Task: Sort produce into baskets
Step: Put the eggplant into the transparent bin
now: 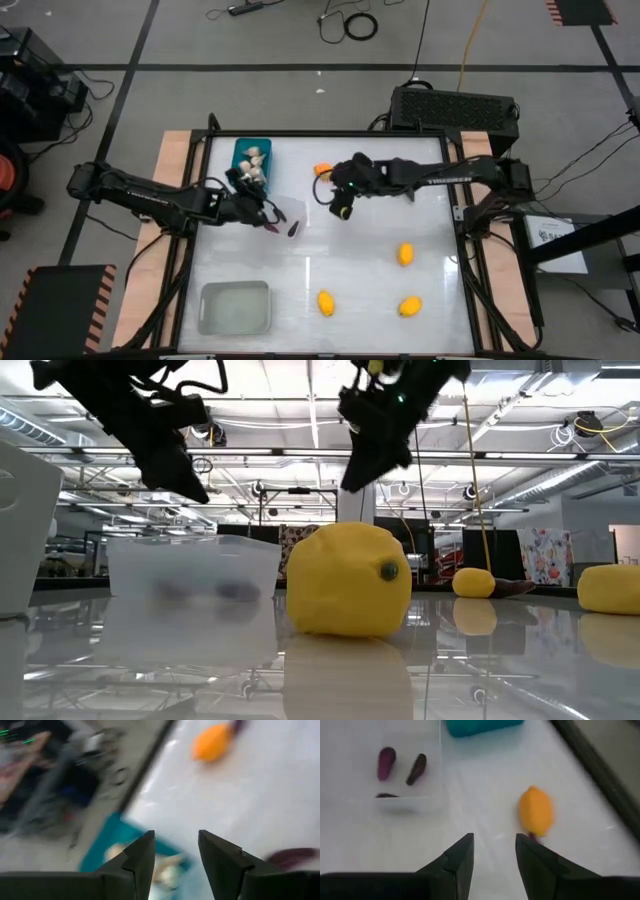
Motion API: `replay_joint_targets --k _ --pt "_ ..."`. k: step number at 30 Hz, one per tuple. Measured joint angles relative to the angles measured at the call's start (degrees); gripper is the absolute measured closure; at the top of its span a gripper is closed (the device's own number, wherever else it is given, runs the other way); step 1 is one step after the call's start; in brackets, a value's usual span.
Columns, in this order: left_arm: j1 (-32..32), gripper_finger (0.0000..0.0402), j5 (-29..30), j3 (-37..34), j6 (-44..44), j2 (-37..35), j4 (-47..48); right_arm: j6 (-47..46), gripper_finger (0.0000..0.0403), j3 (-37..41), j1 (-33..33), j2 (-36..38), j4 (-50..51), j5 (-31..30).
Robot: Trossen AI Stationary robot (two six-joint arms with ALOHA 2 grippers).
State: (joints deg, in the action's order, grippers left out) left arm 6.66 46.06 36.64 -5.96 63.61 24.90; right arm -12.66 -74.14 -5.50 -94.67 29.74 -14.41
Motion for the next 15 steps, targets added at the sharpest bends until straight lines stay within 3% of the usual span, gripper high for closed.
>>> replay_joint_targets --k 4,10,15 --pt "-0.91 0.0242 -12.00 -1.37 5.03 0.56 -8.11 -4.73 0.0266 10.02 0.34 2.23 -12.36 2.77" --pt "-2.72 0.0242 -15.98 -1.42 -2.17 0.87 -11.63 -9.02 0.0266 18.23 4.26 3.12 -22.38 2.84" --pt "-4.64 0.0242 -21.74 -1.42 -10.42 0.87 -4.65 -9.18 0.0266 21.30 8.03 3.12 -26.57 2.68"
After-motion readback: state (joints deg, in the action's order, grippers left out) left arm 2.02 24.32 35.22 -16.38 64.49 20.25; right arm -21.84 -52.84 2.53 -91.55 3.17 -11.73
